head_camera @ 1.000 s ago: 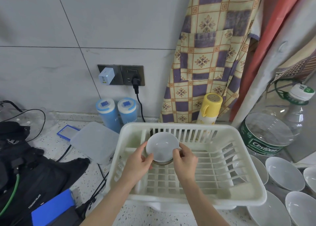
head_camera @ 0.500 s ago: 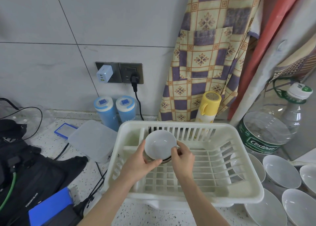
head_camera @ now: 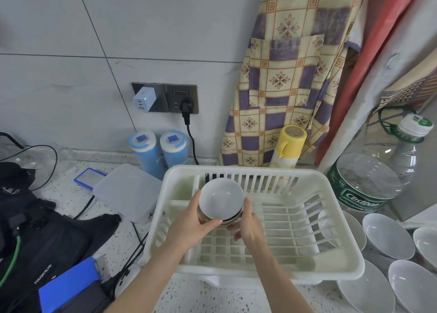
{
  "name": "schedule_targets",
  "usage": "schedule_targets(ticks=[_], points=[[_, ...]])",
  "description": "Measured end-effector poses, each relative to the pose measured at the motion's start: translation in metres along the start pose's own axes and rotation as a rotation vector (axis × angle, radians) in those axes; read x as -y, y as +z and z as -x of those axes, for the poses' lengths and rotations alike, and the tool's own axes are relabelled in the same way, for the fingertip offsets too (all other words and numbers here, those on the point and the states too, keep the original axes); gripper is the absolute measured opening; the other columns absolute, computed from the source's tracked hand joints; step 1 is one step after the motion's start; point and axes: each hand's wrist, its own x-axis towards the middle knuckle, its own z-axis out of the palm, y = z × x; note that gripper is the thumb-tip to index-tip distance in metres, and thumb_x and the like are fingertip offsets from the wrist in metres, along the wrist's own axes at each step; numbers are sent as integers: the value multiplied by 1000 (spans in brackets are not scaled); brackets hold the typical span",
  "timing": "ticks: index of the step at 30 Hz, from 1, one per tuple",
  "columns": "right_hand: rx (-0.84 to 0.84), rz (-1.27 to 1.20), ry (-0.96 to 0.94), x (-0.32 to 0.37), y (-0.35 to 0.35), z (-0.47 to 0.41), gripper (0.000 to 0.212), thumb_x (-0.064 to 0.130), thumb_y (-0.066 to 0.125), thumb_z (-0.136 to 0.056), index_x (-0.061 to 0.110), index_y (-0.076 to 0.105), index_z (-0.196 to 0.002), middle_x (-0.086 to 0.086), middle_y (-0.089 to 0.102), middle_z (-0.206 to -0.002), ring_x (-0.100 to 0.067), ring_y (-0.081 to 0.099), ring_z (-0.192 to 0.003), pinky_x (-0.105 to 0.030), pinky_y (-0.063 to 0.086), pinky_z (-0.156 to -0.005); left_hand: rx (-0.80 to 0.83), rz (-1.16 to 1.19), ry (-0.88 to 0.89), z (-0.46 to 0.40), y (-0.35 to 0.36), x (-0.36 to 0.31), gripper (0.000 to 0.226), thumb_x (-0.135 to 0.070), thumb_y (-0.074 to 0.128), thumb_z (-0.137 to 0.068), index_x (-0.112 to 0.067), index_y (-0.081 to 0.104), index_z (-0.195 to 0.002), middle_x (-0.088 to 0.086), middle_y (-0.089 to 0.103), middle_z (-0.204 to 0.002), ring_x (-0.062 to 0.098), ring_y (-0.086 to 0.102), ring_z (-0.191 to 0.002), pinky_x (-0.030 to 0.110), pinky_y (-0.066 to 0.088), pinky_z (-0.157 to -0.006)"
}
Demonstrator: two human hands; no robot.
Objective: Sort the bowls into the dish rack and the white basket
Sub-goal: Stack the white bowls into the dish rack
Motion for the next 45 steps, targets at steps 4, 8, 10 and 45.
schedule_targets(ticks=[4, 8, 10, 45], points=[[64, -144, -35, 3, 0, 0, 54, 61, 22, -97, 28, 64, -98, -8, 75, -80, -12, 64, -53, -20, 47, -45, -40, 23, 14, -1, 1, 1, 95, -61, 74, -71, -60, 5, -136, -10, 64, -66, -4, 62, -62, 21, 44, -55], [70, -129, -3, 4, -2, 1, 46, 61, 30, -97, 31, 62, -85, -4, 75, -69, -6, 56, -44, -17, 41, -40, -38, 10, -3, -1, 1, 1, 93, -63, 72, -71, -60, 5, -135, -9, 63, -65, -4, 62, -61, 19, 40, -51], [85, -134, 37, 4, -3, -1, 50, 61, 31, -96, 25, 65, -90, -4, 75, -69, -10, 52, -47, -19, 38, -45, -46, 11, -3, -1, 1, 0, 92, -62, 72, -72, -59, 5, -136, -8, 63, -66, 0, 62, -60, 20, 40, -51], [-22, -154, -183, 4, -70, 102, 33, 49, 49, -95, 25, 61, -113, 4, 77, -83, -6, 50, -44, -15, 45, -48, -172, 537, 197, 102, -3, -62, 26, -30, 56, -97, -33, 57, -123, -1, 71, -68, -5, 51, -46, 21, 38, -54]])
